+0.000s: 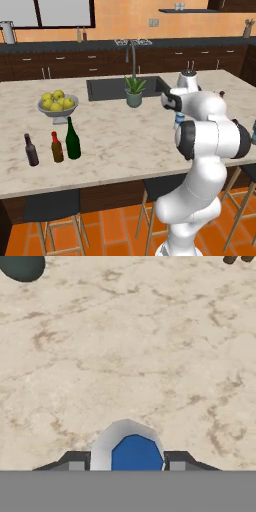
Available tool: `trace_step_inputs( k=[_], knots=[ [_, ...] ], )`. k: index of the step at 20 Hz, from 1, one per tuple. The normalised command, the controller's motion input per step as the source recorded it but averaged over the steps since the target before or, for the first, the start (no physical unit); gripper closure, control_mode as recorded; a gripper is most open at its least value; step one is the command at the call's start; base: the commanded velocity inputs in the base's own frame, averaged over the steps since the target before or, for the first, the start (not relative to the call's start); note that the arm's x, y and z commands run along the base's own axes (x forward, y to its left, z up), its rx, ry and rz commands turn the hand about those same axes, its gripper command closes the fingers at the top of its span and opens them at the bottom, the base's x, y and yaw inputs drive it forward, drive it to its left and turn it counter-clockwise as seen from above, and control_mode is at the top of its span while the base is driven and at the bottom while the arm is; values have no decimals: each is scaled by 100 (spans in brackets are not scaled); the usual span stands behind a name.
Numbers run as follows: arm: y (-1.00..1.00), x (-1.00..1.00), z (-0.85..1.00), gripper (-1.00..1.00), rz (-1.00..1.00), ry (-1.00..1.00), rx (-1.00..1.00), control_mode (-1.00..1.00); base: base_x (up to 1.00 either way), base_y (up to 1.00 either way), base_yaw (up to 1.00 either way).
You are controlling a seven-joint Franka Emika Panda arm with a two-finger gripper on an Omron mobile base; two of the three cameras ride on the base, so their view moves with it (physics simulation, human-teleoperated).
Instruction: Move the plastic bottles in the middle to the plastics group, and the glass bottles in the middle to the glass group.
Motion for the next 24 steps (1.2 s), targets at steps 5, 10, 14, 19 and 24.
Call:
trace_step_inputs(
  k=[5,10,14,19,24],
  knots=[
    [-100,-55,15,100,-19,0,0,-100,0,0,0],
    [-100,-55,0,100,-23,0,-6,-100,0,0,0],
    [-100,-28,-3,100,-27,0,-10,-100,0,0,0],
    [-97,-12,0,100,-24,0,-3,-100,0,0,0],
    [-61,0,0,100,-7,0,3,-100,0,0,0]
  ],
)
